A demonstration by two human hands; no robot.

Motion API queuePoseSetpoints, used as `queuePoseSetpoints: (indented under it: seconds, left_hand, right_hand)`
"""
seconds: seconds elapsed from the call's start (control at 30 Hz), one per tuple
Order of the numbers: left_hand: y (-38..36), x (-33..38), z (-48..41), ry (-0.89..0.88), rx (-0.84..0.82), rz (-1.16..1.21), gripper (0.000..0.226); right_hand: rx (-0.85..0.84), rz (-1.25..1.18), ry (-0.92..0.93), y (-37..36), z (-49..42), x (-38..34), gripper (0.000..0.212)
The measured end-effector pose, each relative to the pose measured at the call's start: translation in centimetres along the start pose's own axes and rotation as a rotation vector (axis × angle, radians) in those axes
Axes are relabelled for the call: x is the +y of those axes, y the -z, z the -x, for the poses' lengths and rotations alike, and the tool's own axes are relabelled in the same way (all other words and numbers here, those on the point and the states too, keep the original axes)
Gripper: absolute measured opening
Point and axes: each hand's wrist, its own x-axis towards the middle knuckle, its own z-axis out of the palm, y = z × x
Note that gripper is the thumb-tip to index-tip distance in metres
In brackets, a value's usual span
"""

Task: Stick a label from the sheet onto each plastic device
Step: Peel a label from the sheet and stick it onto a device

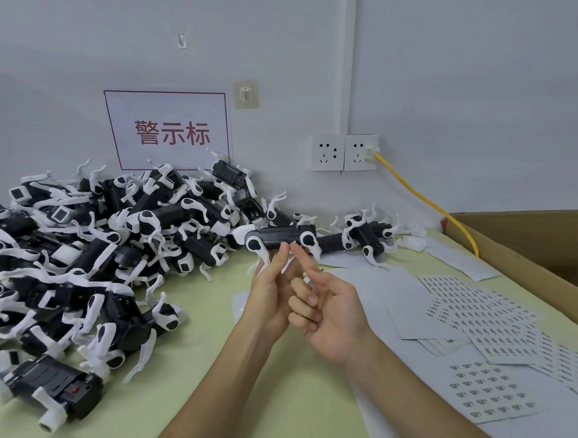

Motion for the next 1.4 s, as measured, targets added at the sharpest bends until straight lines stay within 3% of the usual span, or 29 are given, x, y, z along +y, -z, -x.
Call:
queuePoseSetpoints:
  seconds: [0.3,0.47,0.6,0.8,0.93,1.03,1.07,1.17,1.23,1.4]
  left_hand:
    - [-0.14,0.11,0.04,0.059,-0.063,-0.018,0.039]
    - [0.07,0.11,-0.05,0.093,-0.014,-0.044,0.056]
    - [0.18,0.09,-0.05,0.069,-0.001,0.006,0.039]
    - [0.17,0.0,-0.21,0.059,0.039,0.031,0.049]
    - [0.21,-0.06,-0.2,0.031,0.042,0.088,0.023]
    - [0.16,0.01,-0.08,0.036,0.04,0.106,0.024]
    - [0.07,0.04,-0.01,0.042,0.055,0.109,0.026]
    - [-0.13,0.06,-0.08,0.051,0.148,0.112,0.078]
    - [-0.11,-0.1,-0.12,0.047,0.155,0.101,0.092]
    - [-0.2,0.11,-0.06,0.044,0.113,0.122,0.059]
  right_hand:
    - [0.005,-0.025,0.022,0.08,-0.05,-0.44,0.043]
    - [0.007,-0.018,0.02,0.23,-0.21,-0.29,0.044]
    - [0.006,-0.009,0.019,0.34,-0.34,-0.06,0.043]
    - [-0.003,-0.005,0.025,0.37,-0.29,-0.09,0.042]
    - [-0.009,-0.001,0.025,0.42,-0.34,-0.04,0.042]
    - [-0.008,0.005,0.025,0.48,-0.39,0.02,0.041]
    - [-0.008,0.003,0.025,0.51,-0.41,0.02,0.041]
    - [-0.008,-0.006,0.026,0.58,-0.42,0.09,0.041]
    - [-0.006,-0.004,0.03,0.57,-0.44,0.11,0.042]
    - [-0.004,-0.013,0.027,0.55,-0.45,0.2,0.041]
